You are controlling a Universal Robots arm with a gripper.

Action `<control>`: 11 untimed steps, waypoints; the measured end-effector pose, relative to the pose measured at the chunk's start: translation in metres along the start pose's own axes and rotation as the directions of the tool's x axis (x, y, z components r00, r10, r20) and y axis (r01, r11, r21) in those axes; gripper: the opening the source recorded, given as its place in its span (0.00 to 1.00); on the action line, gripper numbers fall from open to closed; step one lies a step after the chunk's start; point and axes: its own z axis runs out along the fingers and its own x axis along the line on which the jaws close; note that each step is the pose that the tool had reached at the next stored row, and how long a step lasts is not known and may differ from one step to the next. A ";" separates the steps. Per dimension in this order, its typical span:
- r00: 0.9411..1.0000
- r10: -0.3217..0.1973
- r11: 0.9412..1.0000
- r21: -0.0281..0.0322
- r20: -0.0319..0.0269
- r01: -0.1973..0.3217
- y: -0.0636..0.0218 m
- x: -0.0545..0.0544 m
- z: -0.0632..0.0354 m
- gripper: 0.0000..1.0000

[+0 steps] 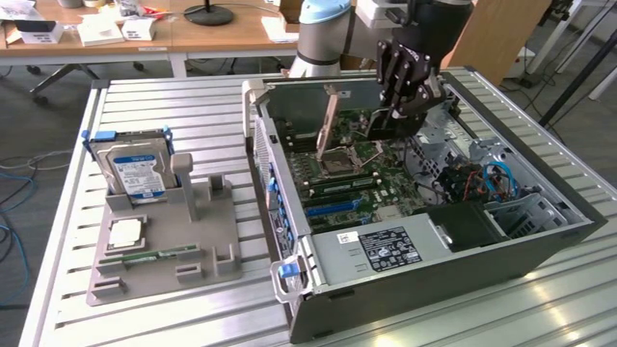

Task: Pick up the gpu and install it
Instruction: 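Insert the gpu into the slot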

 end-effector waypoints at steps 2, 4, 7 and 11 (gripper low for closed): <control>1.000 0.000 1.000 0.000 0.000 0.000 -0.0001 0.000 0.0031 0.26; 1.000 0.000 1.000 0.000 0.000 0.000 -0.0001 0.000 0.0064 0.26; 1.000 0.000 1.000 0.000 0.000 0.000 -0.0002 0.001 0.0113 0.26; 1.000 0.000 1.000 0.000 0.000 0.000 -0.0004 0.001 0.0176 0.26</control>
